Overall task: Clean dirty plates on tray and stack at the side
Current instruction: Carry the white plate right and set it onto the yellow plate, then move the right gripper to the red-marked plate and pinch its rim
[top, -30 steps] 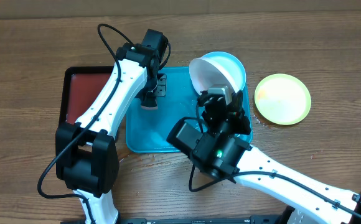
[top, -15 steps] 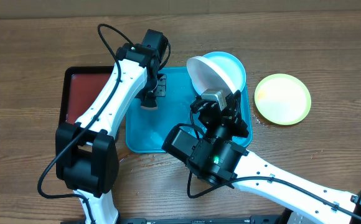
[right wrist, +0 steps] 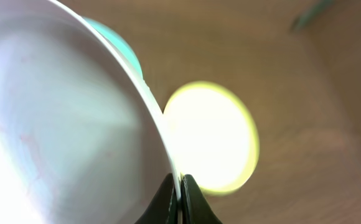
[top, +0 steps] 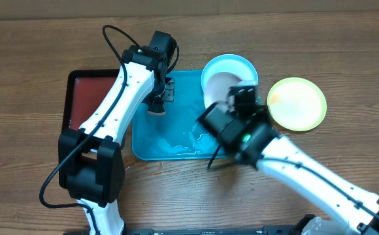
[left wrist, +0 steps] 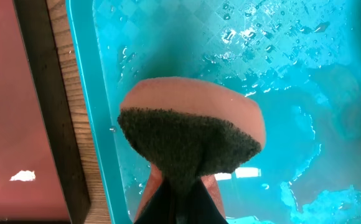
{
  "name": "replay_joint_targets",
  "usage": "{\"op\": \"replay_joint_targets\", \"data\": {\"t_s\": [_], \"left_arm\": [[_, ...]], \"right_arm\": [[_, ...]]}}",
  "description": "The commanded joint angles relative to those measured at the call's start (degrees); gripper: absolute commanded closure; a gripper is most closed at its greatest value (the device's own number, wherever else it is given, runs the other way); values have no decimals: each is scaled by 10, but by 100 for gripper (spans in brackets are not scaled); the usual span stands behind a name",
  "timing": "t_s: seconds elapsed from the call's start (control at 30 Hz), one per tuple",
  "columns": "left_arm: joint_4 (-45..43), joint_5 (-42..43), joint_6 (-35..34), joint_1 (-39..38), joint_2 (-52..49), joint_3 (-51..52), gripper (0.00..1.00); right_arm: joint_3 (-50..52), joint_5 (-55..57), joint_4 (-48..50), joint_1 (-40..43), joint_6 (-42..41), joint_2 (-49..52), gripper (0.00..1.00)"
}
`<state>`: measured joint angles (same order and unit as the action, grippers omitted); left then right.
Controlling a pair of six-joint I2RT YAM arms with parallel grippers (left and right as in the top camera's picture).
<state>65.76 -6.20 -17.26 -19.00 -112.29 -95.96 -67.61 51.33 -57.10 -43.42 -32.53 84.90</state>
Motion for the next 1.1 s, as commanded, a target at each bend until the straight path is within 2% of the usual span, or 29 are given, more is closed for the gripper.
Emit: {"op": "replay_joint_targets", "data": {"t_s": [0.0, 0.1, 0.23, 0.43, 0.57, 0.87, 0.93, 1.0, 1.07], "left_arm": [[0, 3, -8, 3, 1, 3, 96], [0, 3, -8, 3, 1, 3, 96], [0, 3, -8, 3, 1, 3, 96], [0, 3, -8, 3, 1, 3, 96], [0, 3, -8, 3, 1, 3, 96], [0, 3, -8, 3, 1, 3, 96], [0, 3, -8, 3, 1, 3, 96], [0, 3, -8, 3, 1, 3, 96], [0, 3, -8, 3, 1, 3, 96]], "right_arm": [[-12, -219, 17, 95, 15, -12, 96], [-12, -382, 42, 210, 61, -12, 96], [-12, -539, 56, 386, 75, -3, 96], [-10, -570, 65, 569, 75, 55, 96], [-10, -570, 69, 610, 75, 106, 96], [-10, -570, 80, 614, 75, 191, 96], [-13, -570, 80, 615, 75, 190, 88], [-22, -570, 71, 615, 75, 190, 75], [-36, -570, 54, 615, 75, 189, 68]]}}
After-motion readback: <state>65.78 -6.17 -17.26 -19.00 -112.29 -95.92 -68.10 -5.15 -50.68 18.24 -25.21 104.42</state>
